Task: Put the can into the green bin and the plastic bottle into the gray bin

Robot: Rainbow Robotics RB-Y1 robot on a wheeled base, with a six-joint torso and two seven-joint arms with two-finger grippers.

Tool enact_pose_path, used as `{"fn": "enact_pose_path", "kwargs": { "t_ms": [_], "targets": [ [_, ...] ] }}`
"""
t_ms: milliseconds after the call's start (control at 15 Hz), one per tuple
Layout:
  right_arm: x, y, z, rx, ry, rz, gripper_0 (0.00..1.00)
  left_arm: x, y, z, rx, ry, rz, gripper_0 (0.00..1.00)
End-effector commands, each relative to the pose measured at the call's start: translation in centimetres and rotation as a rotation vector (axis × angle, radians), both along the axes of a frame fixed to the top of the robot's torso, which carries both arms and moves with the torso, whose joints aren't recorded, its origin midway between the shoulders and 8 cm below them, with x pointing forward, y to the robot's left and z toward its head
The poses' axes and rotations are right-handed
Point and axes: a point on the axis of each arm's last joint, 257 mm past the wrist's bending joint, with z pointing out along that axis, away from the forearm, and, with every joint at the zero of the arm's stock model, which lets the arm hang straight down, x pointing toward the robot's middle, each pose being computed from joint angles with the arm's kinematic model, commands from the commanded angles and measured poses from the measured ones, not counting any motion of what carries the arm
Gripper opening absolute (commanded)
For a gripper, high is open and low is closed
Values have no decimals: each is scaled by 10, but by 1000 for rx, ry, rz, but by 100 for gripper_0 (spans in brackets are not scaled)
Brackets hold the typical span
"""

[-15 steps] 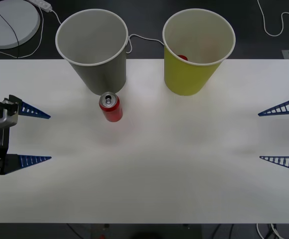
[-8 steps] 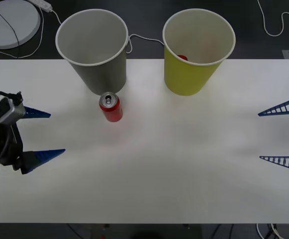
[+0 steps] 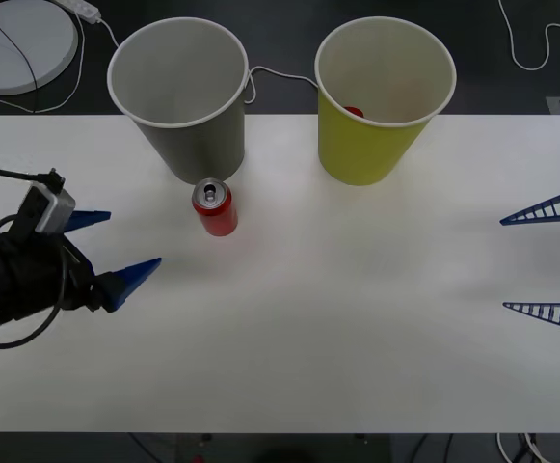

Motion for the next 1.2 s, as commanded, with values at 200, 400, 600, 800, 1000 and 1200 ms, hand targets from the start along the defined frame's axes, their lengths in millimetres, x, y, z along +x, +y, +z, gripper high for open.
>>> {"fn": "enact_pose_path", "kwargs": {
  "t_ms": [200,400,600,800,1000,1200],
  "targets": [
    [0,0,0,0,0,0,100,9,-12,-13,-64,-56,68,100],
    [0,0,0,0,0,0,100,20,-9,-19,-73,-116,112,100],
    [0,0,0,0,0,0,100,30,-14,-29,-118,-172,142,100],
    [0,0,0,0,0,0,100,30,-28,-37,-168,-192,138,100],
    [0,0,0,0,0,0,100,34,-43,-46,-228,-235,131,100],
    [0,0,0,0,0,0,100,41,-51,-58,-250,-274,121,100]
  ]
}}
